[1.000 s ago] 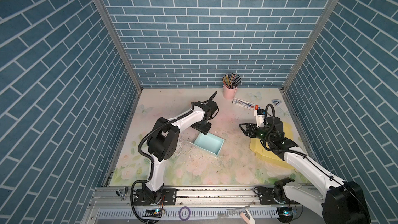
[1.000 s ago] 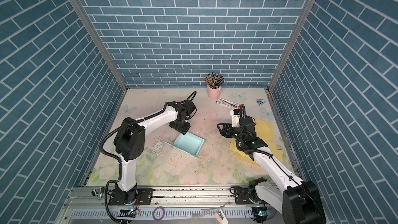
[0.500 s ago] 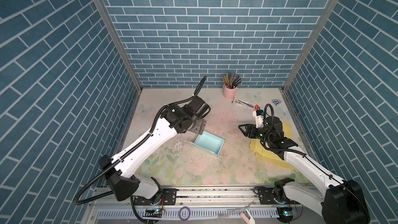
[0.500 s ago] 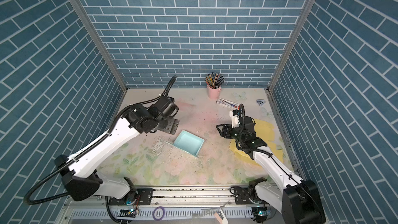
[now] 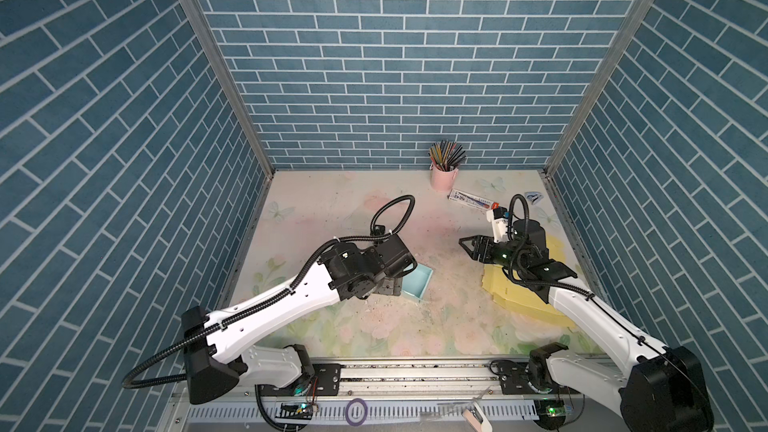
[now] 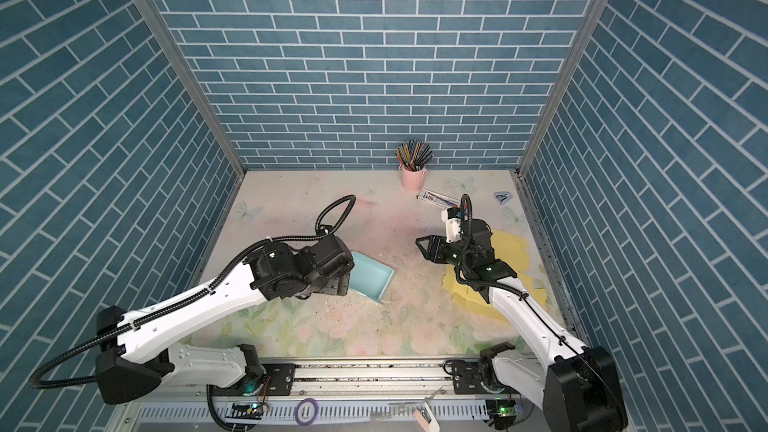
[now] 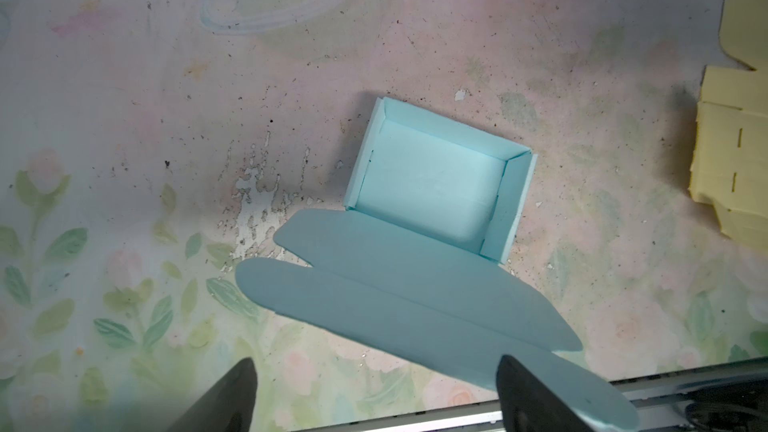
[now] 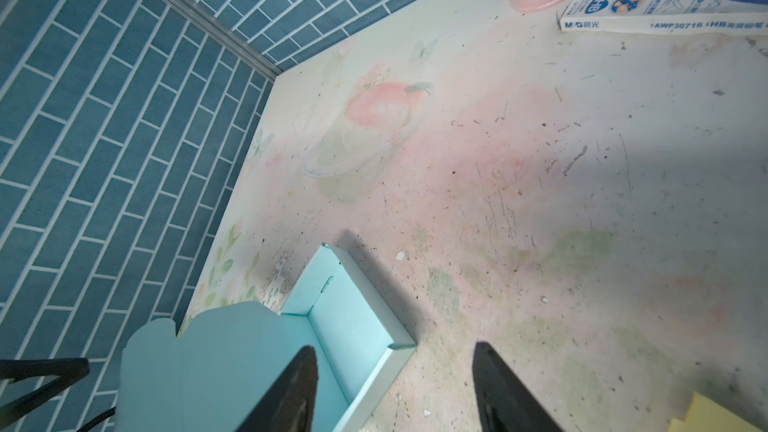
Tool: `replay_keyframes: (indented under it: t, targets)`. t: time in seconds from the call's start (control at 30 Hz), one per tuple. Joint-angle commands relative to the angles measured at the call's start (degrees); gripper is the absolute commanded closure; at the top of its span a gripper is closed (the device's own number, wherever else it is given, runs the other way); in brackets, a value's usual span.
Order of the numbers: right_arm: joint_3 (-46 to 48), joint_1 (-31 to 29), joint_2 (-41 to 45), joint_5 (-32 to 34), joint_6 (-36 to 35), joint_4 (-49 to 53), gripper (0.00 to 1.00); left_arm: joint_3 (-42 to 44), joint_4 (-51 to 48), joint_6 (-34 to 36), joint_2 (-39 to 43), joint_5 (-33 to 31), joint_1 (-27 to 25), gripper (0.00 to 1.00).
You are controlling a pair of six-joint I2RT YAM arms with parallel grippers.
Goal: Fold the paper box
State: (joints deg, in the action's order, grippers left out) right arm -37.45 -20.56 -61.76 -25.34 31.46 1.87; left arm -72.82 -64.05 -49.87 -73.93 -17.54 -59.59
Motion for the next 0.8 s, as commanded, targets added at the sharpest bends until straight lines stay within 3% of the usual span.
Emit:
replay_keyframes:
  t: [0.0, 0.37, 0.77]
  targets:
    - [-1.7, 0.1, 1.2, -1.2, -1.2, 2.9, 0.4, 1.6, 3.0, -6.0, 0.5, -2.6, -0.5, 0.11]
    - [-0.1, 0.1, 2.9, -0.9, -0.3, 1.6, 0.4, 6.7, 6.5, -9.3, 1.3, -2.0, -1.5, 0.2]
    - [0.4, 0.1, 4.3, 0.2, -0.6, 2.3, 0.39, 8.1, 6.8, -9.2, 1.8, -2.8, -1.5, 0.5]
